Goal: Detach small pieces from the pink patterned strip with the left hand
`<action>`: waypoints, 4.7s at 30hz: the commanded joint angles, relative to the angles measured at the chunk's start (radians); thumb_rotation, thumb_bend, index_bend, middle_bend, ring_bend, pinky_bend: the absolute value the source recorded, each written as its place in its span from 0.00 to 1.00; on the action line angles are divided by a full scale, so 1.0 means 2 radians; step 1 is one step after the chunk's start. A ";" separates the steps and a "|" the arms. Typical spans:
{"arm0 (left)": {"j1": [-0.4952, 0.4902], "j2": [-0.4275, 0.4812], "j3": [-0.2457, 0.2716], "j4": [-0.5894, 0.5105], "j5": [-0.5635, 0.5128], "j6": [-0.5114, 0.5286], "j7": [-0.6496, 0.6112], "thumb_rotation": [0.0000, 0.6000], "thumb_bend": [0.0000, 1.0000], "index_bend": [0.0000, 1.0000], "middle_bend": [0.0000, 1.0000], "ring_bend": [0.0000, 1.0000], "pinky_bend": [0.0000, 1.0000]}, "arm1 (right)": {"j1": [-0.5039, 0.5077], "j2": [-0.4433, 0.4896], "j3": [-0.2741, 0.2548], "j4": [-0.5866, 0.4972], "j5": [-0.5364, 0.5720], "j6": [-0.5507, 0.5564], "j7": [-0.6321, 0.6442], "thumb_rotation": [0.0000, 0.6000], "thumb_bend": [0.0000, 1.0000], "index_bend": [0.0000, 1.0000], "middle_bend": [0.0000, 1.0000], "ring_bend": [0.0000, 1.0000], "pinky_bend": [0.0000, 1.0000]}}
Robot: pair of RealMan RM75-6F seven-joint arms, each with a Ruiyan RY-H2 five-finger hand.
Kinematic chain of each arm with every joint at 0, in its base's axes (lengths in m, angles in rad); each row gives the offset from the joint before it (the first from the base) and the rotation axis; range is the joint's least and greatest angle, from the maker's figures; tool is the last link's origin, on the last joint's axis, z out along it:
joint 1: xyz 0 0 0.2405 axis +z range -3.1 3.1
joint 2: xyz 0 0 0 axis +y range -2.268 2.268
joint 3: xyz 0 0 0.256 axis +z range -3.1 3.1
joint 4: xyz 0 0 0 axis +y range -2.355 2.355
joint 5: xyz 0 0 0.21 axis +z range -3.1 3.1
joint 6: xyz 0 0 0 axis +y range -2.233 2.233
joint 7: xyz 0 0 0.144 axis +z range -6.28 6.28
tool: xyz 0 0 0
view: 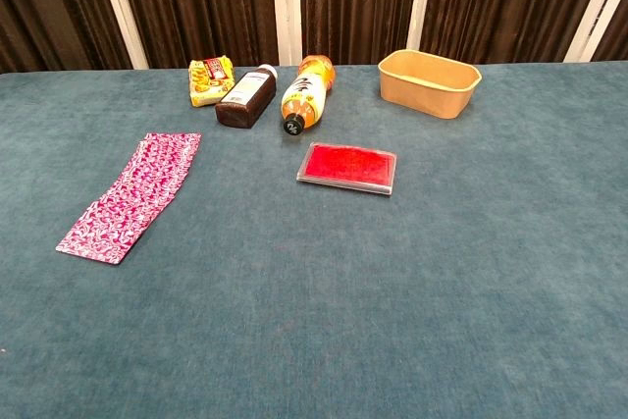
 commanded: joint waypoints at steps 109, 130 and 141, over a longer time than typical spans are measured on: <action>-0.273 -0.139 0.034 -0.068 -0.329 -0.300 0.355 1.00 0.85 0.13 0.88 0.72 0.68 | -0.011 0.018 0.002 -0.004 0.010 0.010 0.034 1.00 0.31 0.00 0.11 0.18 0.14; -0.261 -0.124 0.079 -0.112 -0.358 -0.240 0.401 1.00 0.85 0.13 0.88 0.72 0.68 | -0.011 0.019 0.000 -0.004 0.006 0.009 0.038 1.00 0.31 0.00 0.11 0.18 0.14; -0.253 -0.112 0.106 -0.139 -0.359 -0.217 0.412 1.00 0.86 0.14 0.88 0.73 0.68 | -0.010 0.019 0.001 -0.004 0.006 0.010 0.041 1.00 0.31 0.00 0.11 0.18 0.14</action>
